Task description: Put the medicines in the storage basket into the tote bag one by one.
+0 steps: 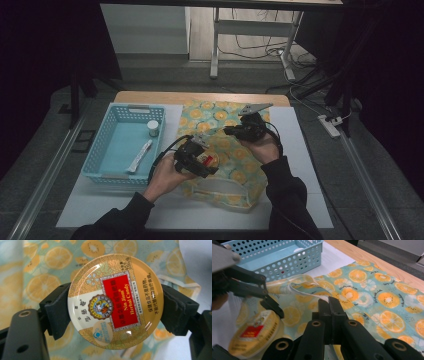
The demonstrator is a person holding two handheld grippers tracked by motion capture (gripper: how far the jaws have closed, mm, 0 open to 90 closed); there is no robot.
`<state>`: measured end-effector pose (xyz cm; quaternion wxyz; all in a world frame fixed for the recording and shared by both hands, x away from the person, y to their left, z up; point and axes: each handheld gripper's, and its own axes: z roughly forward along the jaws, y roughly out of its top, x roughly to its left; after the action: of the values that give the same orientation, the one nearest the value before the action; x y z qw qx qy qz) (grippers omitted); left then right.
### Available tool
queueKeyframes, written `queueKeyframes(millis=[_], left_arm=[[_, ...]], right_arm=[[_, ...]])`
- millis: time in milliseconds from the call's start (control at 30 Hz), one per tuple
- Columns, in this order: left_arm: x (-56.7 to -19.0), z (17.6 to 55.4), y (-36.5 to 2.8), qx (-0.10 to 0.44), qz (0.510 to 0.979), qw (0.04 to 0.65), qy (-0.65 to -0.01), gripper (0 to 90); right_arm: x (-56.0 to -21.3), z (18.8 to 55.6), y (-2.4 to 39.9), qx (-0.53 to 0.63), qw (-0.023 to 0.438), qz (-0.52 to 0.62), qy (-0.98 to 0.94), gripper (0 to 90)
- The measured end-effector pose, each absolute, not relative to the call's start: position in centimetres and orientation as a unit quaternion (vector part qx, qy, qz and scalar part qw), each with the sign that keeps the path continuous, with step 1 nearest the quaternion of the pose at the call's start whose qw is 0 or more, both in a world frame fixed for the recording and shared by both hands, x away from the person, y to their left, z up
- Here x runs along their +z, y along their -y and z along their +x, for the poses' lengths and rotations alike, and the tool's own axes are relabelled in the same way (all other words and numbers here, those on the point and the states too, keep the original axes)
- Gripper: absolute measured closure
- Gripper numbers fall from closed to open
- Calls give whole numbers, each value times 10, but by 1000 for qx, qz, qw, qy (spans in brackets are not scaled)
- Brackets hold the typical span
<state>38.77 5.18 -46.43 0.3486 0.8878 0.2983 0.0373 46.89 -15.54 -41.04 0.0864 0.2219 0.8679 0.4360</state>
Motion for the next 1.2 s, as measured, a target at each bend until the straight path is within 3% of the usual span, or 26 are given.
queueKeyframes(millis=[1200], left_arm=[[-518,440,-19,82,886,318,-326,202]], right_arm=[[-421,473,152,419,97,227,-874,900]])
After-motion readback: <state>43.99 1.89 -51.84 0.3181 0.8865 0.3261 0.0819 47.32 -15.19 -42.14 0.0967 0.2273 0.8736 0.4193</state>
